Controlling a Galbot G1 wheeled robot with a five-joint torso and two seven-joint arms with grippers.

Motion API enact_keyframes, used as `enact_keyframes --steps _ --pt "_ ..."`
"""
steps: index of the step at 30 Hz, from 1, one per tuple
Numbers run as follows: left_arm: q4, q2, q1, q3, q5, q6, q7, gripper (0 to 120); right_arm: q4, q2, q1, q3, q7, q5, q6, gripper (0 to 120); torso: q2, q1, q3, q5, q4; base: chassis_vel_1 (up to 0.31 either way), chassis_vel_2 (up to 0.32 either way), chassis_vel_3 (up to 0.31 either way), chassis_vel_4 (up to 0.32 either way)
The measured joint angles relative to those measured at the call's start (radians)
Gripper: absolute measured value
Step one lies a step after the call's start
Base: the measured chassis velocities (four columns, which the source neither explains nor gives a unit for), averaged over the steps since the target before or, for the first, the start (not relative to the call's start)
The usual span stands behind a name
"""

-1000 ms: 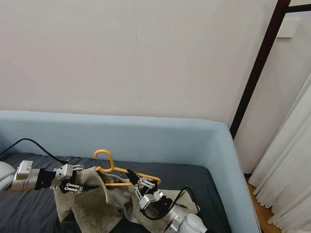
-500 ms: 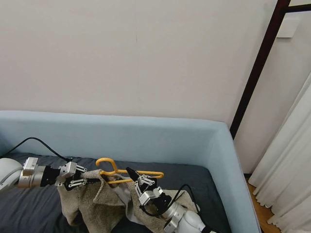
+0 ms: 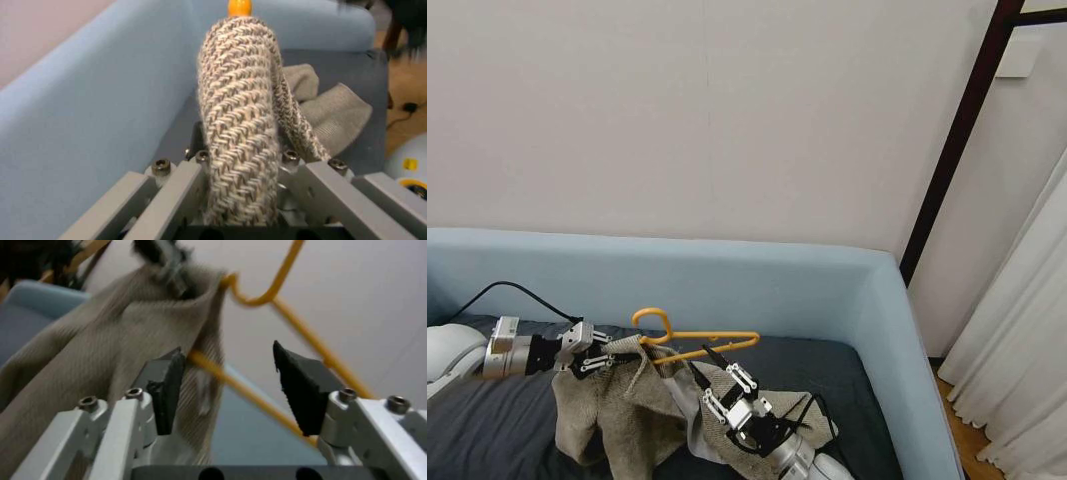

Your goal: Pick up the clothes from the sofa and hang them on the clothes hanger.

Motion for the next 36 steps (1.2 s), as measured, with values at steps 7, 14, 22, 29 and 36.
enact_keyframes --steps 7,14,22,29,36 --pt "-0.031 0.007 0.037 -0.075 -0.056 0.018 -0.028 8 -0.081 -0.046 -0.004 -0.018 0.012 -0.177 -0.201 84 0.000 0.000 0.000 0.0000 -0.0002 0.000 0.000 0.000 0.000" --pt "-0.053 0.009 0.106 -0.161 -0.074 0.025 -0.032 8 -0.106 -0.044 -0.010 -0.157 0.259 -0.302 -0.375 100 0.000 0.000 0.000 0.0000 0.0002 0.000 0.000 0.000 0.000" --pt "-0.059 0.007 0.159 -0.216 -0.075 0.025 -0.035 8 -0.107 -0.057 -0.016 -0.230 0.281 -0.355 -0.380 100 0.000 0.000 0.000 -0.0001 0.0000 0.000 0.000 0.000 0.000" --pt "-0.066 0.009 0.196 -0.254 -0.077 0.024 -0.035 8 -0.112 -0.060 0.003 -0.282 0.253 -0.351 -0.431 100 0.000 0.000 0.000 0.0000 0.0000 0.000 0.000 0.000 0.000" --pt "-0.073 0.007 0.220 -0.273 -0.077 0.022 -0.036 8 -0.116 -0.058 0.029 -0.280 0.140 -0.326 -0.442 100 0.000 0.000 0.000 0.0000 0.0000 0.000 0.000 0.000 0.000"
